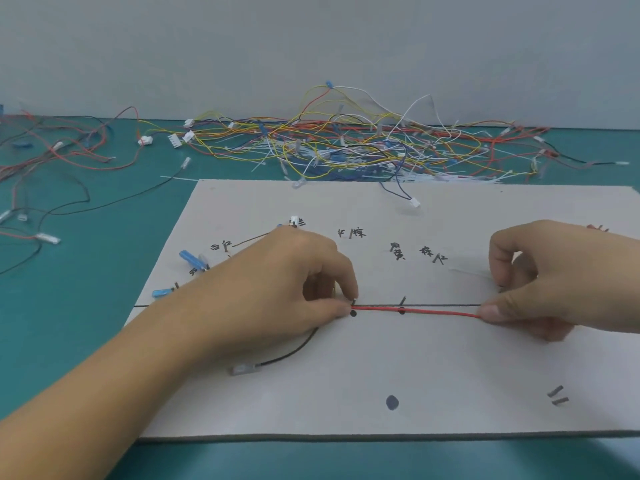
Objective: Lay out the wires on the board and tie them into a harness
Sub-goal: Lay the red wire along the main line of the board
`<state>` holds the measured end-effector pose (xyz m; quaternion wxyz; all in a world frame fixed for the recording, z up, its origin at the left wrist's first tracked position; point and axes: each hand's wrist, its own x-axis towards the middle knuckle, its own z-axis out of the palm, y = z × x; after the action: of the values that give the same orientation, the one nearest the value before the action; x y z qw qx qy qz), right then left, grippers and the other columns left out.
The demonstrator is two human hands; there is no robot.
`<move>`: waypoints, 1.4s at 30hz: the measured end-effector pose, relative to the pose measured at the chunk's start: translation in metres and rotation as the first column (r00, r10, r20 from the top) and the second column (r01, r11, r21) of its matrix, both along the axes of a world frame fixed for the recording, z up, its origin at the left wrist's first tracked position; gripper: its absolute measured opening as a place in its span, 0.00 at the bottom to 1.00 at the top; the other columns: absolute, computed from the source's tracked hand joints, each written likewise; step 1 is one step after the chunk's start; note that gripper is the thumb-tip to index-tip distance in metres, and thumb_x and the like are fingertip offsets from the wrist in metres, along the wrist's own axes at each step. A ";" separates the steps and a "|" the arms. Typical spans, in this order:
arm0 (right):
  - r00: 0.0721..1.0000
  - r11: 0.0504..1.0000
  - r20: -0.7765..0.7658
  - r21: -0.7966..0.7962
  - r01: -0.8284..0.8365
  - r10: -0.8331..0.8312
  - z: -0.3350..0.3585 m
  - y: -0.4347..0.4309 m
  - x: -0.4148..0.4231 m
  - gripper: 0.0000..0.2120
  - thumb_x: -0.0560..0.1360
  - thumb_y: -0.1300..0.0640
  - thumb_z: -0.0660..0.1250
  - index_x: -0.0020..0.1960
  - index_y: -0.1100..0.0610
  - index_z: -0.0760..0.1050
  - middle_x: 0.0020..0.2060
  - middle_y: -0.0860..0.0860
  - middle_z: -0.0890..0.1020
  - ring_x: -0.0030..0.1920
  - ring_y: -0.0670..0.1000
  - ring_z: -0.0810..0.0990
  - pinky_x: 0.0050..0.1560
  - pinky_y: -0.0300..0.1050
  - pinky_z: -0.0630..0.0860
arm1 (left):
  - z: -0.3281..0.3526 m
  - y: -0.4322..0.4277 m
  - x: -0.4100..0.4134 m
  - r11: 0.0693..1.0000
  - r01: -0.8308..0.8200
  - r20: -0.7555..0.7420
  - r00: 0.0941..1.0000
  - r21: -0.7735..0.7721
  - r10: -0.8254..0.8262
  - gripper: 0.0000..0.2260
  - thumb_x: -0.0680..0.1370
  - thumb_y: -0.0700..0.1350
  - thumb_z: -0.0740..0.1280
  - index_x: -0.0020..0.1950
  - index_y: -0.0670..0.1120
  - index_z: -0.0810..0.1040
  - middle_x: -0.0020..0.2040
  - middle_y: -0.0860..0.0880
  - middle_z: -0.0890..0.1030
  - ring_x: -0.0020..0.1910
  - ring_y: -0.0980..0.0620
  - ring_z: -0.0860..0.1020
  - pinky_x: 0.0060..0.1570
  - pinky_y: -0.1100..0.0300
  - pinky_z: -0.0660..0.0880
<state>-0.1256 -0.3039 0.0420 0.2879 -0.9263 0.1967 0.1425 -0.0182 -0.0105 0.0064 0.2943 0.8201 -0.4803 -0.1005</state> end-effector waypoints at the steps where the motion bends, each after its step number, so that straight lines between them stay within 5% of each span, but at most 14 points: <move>1: 1.000 1.000 -0.006 0.006 0.000 0.000 -0.001 -0.001 0.001 0.19 0.61 0.54 0.85 0.40 0.55 0.75 0.29 0.57 0.84 0.25 0.57 0.83 0.25 0.45 0.78 | 0.001 0.000 0.000 1.000 0.007 0.003 1.000 0.009 -0.007 0.06 0.76 0.50 0.75 0.52 0.58 0.84 0.39 0.57 0.79 0.40 0.56 0.79 0.38 0.66 0.72; 9: 0.997 0.997 -0.036 0.031 -0.065 0.066 -0.002 -0.011 0.002 0.13 0.63 0.53 0.83 0.40 0.48 0.80 0.31 0.56 0.86 0.29 0.57 0.86 0.35 0.51 0.84 | 0.013 -0.007 -0.010 0.992 -0.024 0.131 0.991 0.120 0.008 0.02 0.78 0.51 0.72 0.48 0.58 0.84 0.39 0.57 0.77 0.43 0.59 0.76 0.44 0.56 0.75; 14: 0.993 0.991 -0.068 0.092 -0.095 0.101 0.007 -0.012 -0.006 0.28 0.50 0.36 0.84 0.43 0.48 0.80 0.33 0.54 0.86 0.31 0.57 0.86 0.33 0.46 0.84 | 0.014 -0.008 -0.017 0.984 -0.108 0.240 0.968 0.144 0.072 0.02 0.77 0.55 0.69 0.48 0.60 0.81 0.40 0.59 0.77 0.43 0.63 0.74 0.40 0.58 0.75; 19: 0.960 0.972 -0.166 -0.022 -0.233 0.226 0.005 -0.013 -0.015 0.41 0.44 0.23 0.78 0.54 0.35 0.79 0.41 0.42 0.83 0.29 0.45 0.82 0.29 0.41 0.81 | 0.014 -0.011 -0.021 0.976 -0.166 0.266 0.956 0.143 0.124 0.03 0.75 0.55 0.67 0.47 0.60 0.80 0.39 0.59 0.76 0.43 0.63 0.74 0.33 0.63 0.66; 26: 0.954 0.953 -0.164 -0.129 -0.272 0.250 0.001 -0.010 -0.011 0.30 0.51 0.30 0.76 0.52 0.34 0.78 0.39 0.38 0.82 0.29 0.42 0.81 0.30 0.43 0.80 | 0.009 -0.013 -0.022 0.977 -0.182 0.255 0.955 0.113 0.148 0.01 0.74 0.53 0.69 0.44 0.59 0.80 0.41 0.59 0.76 0.44 0.61 0.75 0.35 0.61 0.72; 33: 0.980 0.961 -0.045 -0.192 -0.200 0.195 -0.002 -0.021 -0.005 0.29 0.52 0.34 0.70 0.53 0.34 0.75 0.41 0.34 0.83 0.33 0.37 0.82 0.47 0.49 0.75 | 0.008 -0.012 -0.018 0.993 -0.102 0.147 0.985 0.066 0.092 0.02 0.74 0.50 0.70 0.43 0.56 0.82 0.39 0.58 0.77 0.43 0.59 0.77 0.39 0.53 0.77; 39: 0.967 0.943 -0.073 -0.215 -0.253 0.243 0.000 -0.021 -0.003 0.23 0.54 0.36 0.68 0.49 0.36 0.80 0.34 0.38 0.84 0.29 0.40 0.82 0.29 0.44 0.79 | 0.007 -0.012 -0.017 0.997 -0.074 0.112 0.991 0.035 0.070 0.03 0.74 0.50 0.69 0.42 0.55 0.83 0.40 0.56 0.77 0.42 0.56 0.78 0.39 0.52 0.78; 42: 0.961 0.920 -0.082 -0.279 -0.276 0.263 -0.003 -0.026 -0.003 0.21 0.55 0.36 0.67 0.47 0.33 0.80 0.32 0.35 0.83 0.29 0.38 0.81 0.29 0.44 0.81 | 0.008 -0.012 -0.016 0.998 -0.048 0.125 0.991 0.052 0.041 0.03 0.76 0.47 0.70 0.43 0.54 0.83 0.40 0.56 0.77 0.42 0.57 0.77 0.40 0.52 0.78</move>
<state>-0.1284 -0.3297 0.0393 0.1233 -0.9732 0.0923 0.1706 -0.0339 -0.0221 0.0141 0.2437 0.8430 -0.4762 -0.0559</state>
